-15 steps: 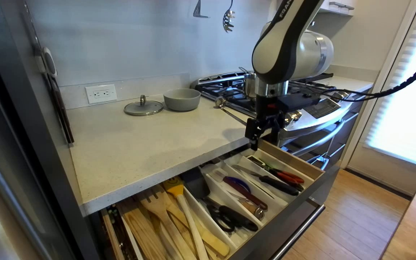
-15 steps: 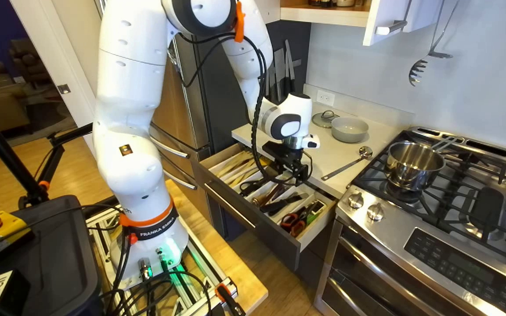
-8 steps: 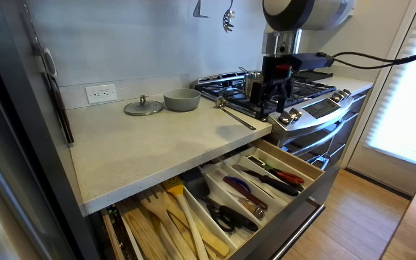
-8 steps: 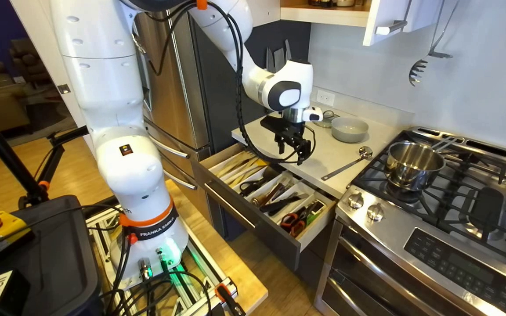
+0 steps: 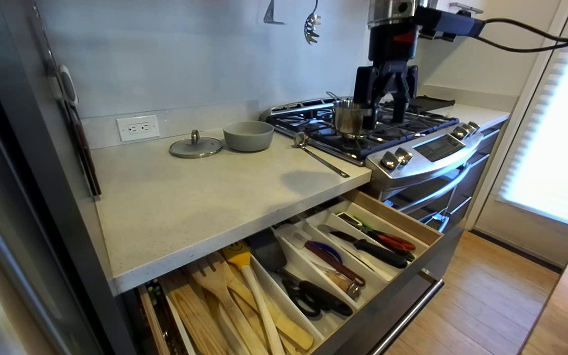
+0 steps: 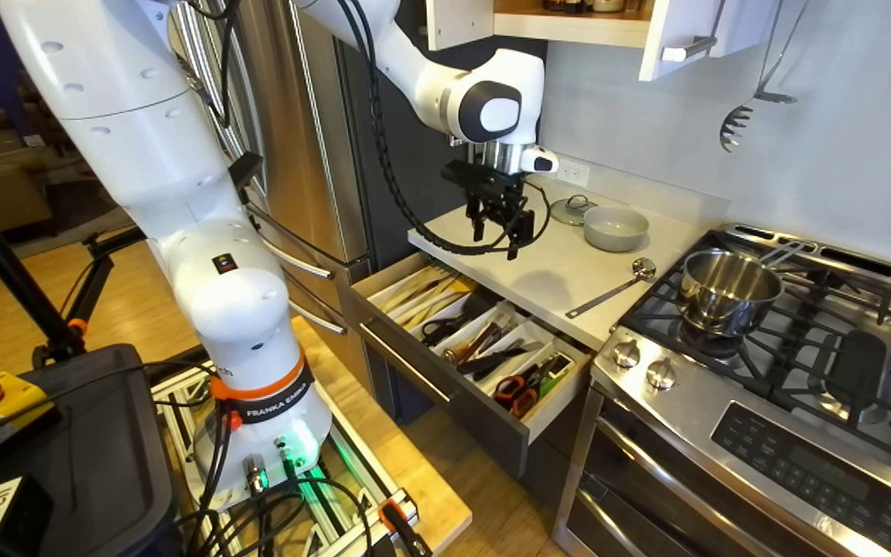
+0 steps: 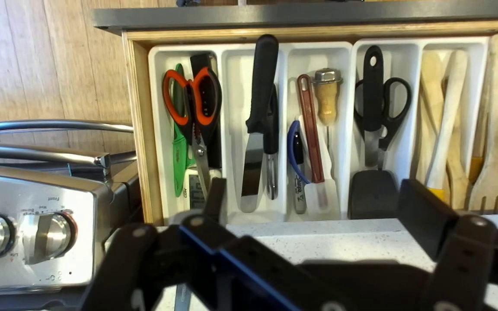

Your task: Put the spatulas on the counter in the open drawer.

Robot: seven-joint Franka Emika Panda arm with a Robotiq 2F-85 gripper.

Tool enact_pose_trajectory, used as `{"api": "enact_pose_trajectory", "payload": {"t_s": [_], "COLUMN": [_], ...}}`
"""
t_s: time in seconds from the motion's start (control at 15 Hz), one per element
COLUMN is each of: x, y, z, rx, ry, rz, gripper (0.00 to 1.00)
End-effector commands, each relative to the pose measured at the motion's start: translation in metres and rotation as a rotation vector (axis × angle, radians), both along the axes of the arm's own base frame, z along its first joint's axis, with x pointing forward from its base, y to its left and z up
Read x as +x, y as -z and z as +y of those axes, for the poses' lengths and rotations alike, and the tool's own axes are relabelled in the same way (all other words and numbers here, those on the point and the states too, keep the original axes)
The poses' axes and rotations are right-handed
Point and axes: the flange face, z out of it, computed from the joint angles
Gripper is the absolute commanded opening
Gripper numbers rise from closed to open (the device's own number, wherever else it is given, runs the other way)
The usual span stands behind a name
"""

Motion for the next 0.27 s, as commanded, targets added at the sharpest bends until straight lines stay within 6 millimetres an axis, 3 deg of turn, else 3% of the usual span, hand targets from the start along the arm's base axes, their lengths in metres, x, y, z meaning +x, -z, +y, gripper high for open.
{"api": "enact_pose_trajectory", "payload": {"t_s": [0.0,0.07,0.2], "x": [-0.0098,-0.0028,-0.0047], "y": [-0.0254,-0.0156,-0.025], "z": [0.0088,0.0046,0.0074], "rx": [-0.013,-0.002,-0.003], "ry": [-0.003,-0.007,-0.012], "rz": [-0.006,-0.01,-0.019], "gripper": [1.0,1.0,1.0]}}
